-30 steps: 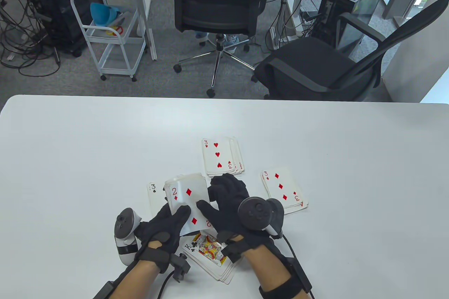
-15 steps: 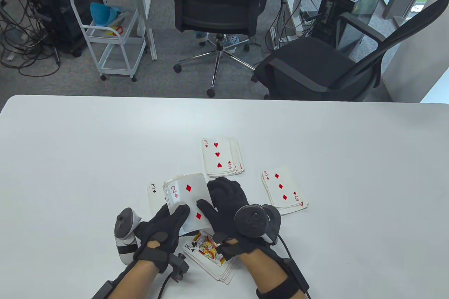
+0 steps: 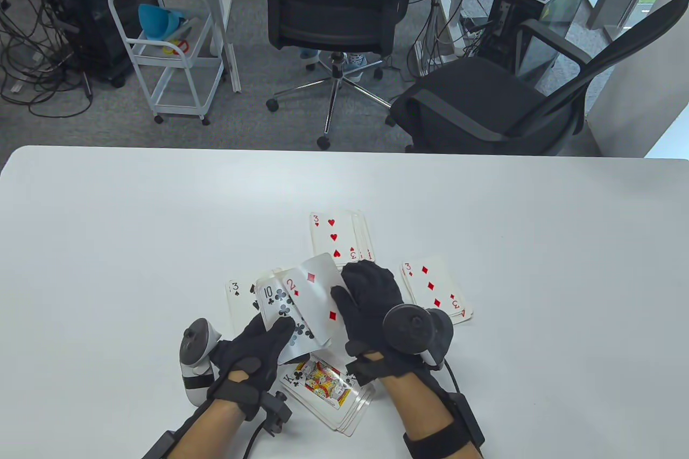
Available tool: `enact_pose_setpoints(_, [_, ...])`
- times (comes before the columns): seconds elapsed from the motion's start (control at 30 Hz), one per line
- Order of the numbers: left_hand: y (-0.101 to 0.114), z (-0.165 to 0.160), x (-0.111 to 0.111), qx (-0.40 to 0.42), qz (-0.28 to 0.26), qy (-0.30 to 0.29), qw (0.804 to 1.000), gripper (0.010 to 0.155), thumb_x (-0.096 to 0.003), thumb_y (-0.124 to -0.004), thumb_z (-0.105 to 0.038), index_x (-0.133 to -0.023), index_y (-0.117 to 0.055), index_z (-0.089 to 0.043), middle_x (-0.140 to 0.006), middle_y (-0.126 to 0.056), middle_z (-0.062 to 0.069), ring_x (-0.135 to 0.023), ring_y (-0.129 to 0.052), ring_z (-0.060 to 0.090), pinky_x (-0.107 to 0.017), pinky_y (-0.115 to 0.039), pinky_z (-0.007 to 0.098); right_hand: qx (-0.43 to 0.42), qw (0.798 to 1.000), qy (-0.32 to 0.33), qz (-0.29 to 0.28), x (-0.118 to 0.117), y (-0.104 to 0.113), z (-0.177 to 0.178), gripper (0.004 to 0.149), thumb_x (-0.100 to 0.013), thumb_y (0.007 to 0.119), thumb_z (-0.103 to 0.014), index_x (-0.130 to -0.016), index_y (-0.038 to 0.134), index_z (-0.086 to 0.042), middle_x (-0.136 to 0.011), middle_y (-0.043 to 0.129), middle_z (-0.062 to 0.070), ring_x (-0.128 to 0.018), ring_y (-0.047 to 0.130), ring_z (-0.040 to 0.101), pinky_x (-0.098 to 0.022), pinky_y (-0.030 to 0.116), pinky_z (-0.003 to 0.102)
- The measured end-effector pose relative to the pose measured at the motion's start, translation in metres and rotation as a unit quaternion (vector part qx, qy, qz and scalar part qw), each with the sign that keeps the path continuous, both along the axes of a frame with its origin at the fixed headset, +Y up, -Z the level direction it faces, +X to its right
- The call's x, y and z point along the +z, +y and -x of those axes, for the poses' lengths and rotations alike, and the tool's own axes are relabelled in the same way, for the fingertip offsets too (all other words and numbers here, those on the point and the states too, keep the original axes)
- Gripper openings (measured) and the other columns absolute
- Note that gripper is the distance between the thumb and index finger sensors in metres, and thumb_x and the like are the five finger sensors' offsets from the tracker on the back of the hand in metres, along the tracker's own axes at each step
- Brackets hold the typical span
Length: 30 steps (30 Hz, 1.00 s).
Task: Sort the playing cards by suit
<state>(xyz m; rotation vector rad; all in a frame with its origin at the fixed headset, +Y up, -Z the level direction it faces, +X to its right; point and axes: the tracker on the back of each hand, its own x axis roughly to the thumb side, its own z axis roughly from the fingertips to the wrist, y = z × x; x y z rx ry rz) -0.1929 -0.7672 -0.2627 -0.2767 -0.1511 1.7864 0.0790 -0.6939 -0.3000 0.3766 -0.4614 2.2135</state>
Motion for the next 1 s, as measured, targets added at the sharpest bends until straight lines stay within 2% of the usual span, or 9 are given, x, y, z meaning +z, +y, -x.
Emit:
enact_pose_setpoints(0.2, [0.001, -0.002, 0.000, -0.001, -0.002, -0.007, 1.000, 0.052, -0.0535, -0.080, -0.045, -0.100, -0.068, -0.026, -0.095, -0.087, 0.001, -0.078, -0.098, 0.028, -0.049, -0.093, 0.040, -0.055, 0.992, -0.108, 0.025, -0.016, -0.005, -0.060, 0.037, -0.055, 0.076, -0.034, -0.086, 0.081, -0.015, -0.098, 0.074, 0.018, -0.096, 0.063, 0.048, -0.068, 0.046, 0.071])
enact_pose_setpoints(0.3, [0.001, -0.003, 0.000, -0.002, -0.002, -0.008, 1.000, 0.052, -0.0535, -0.080, -0.045, -0.100, -0.068, -0.026, -0.095, -0.087, 0.001, -0.078, -0.098, 0.028, -0.049, -0.093, 0.040, -0.043, 0.981, -0.183, 0.037, -0.020, -0.007, -0.091, 0.037, -0.055, 0.078, -0.035, -0.086, 0.082, -0.015, -0.098, 0.073, 0.018, -0.096, 0.062, 0.048, -0.067, 0.045, 0.072])
enact_pose_setpoints(0.37, [0.000, -0.003, 0.001, -0.002, -0.001, -0.008, 1.000, 0.052, -0.0536, -0.080, -0.045, -0.100, -0.068, -0.025, -0.095, -0.087, 0.001, -0.078, -0.098, 0.028, -0.049, -0.093, 0.040, -0.032, 0.973, -0.219, 0.064, -0.023, -0.011, -0.108, 0.037, -0.055, 0.078, -0.035, -0.086, 0.083, -0.015, -0.099, 0.072, 0.019, -0.097, 0.060, 0.049, -0.067, 0.043, 0.072])
enact_pose_setpoints(0.47, [0.001, -0.004, 0.001, -0.003, -0.001, -0.008, 1.000, 0.052, -0.0536, -0.080, -0.045, -0.100, -0.068, -0.026, -0.095, -0.087, 0.000, -0.078, -0.098, 0.028, -0.049, -0.093, 0.040, 0.005, 0.961, -0.242, 0.133, -0.029, -0.020, -0.127, 0.037, -0.056, 0.079, -0.034, -0.087, 0.083, -0.015, -0.102, 0.067, 0.021, -0.099, 0.054, 0.051, -0.067, 0.039, 0.073])
enact_pose_setpoints(0.67, [0.001, -0.005, 0.001, -0.002, -0.001, -0.008, 1.000, 0.052, -0.0535, -0.080, -0.045, -0.100, -0.068, -0.026, -0.095, -0.087, 0.001, -0.078, -0.098, 0.028, -0.049, -0.093, 0.040, 0.105, 0.931, -0.251, 0.242, -0.042, -0.041, -0.133, 0.037, -0.056, 0.079, -0.034, -0.087, 0.084, -0.014, -0.107, 0.059, 0.023, -0.101, 0.044, 0.053, -0.067, 0.032, 0.075])
enact_pose_setpoints(0.83, [0.001, -0.004, 0.001, -0.002, 0.000, -0.007, 1.000, 0.052, -0.0536, -0.080, -0.045, -0.100, -0.068, -0.025, -0.095, -0.087, 0.001, -0.078, -0.098, 0.028, -0.049, -0.093, 0.040, 0.177, 0.914, -0.271, 0.244, -0.048, -0.052, -0.126, 0.038, -0.056, 0.080, -0.033, -0.088, 0.083, -0.013, -0.106, 0.060, 0.023, -0.101, 0.044, 0.053, -0.067, 0.032, 0.075])
enact_pose_setpoints(0.9, [0.001, -0.004, 0.001, -0.001, 0.000, -0.007, 1.000, 0.052, -0.0536, -0.080, -0.045, -0.100, -0.068, -0.026, -0.095, -0.087, 0.001, -0.078, -0.098, 0.028, -0.049, -0.093, 0.040, 0.195, 0.907, -0.287, 0.237, -0.048, -0.053, -0.123, 0.046, -0.056, 0.081, -0.034, -0.095, 0.075, -0.011, -0.107, 0.057, 0.023, -0.102, 0.043, 0.053, -0.067, 0.031, 0.075])
enact_pose_setpoints(1.0, [0.002, -0.004, 0.001, 0.000, 0.000, -0.007, 1.000, 0.052, -0.0536, -0.080, -0.045, -0.100, -0.068, -0.026, -0.095, -0.087, 0.001, -0.078, -0.098, 0.028, -0.049, -0.093, 0.040, 0.200, 0.910, -0.297, 0.209, -0.045, -0.047, -0.121, 0.056, -0.056, 0.081, -0.037, -0.103, 0.064, -0.010, -0.109, 0.052, 0.023, -0.102, 0.041, 0.053, -0.067, 0.031, 0.075])
